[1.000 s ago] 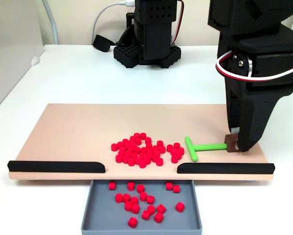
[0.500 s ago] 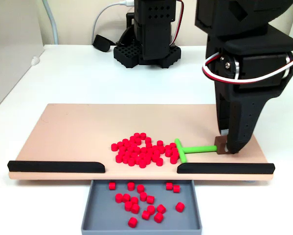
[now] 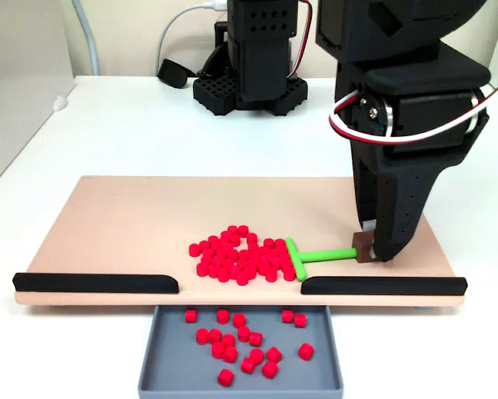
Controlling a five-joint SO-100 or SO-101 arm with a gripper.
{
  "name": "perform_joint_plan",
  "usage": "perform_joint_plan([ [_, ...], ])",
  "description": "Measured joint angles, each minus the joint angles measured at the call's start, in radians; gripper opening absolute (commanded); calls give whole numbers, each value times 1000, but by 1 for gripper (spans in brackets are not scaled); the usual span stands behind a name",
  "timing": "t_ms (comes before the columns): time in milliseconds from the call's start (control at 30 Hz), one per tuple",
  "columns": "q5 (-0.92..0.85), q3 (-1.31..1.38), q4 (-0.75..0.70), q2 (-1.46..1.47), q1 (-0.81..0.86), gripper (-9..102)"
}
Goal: Push granules from left to the grey container
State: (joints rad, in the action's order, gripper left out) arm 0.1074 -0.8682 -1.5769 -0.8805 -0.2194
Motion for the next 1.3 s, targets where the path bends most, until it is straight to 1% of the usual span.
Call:
perform_joint_plan([
  [167, -8, -32, 0, -20, 9, 0],
  [1300, -334, -32, 0, -20, 49, 0],
])
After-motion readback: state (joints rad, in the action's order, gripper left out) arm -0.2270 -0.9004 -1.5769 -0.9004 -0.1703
